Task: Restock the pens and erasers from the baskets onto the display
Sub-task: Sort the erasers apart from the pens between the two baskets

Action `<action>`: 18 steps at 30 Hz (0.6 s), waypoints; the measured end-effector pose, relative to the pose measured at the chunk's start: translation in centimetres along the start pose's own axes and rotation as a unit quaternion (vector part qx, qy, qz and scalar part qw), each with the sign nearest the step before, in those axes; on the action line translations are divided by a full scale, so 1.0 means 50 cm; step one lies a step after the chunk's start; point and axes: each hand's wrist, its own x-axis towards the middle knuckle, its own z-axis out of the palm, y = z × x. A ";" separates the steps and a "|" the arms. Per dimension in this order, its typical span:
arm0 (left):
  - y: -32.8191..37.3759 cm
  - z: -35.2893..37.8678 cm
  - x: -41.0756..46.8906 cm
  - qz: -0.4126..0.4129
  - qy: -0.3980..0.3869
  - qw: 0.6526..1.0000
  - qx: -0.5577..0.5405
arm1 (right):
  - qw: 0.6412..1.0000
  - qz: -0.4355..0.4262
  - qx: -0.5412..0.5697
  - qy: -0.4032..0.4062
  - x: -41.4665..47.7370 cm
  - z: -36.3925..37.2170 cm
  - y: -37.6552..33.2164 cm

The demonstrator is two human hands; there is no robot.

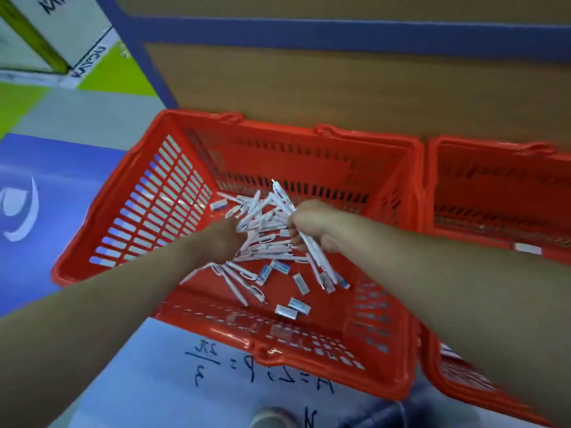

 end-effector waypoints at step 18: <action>0.026 0.038 0.065 0.276 -0.041 0.931 0.236 | 0.888 -0.111 -0.436 0.092 -0.031 0.004 0.063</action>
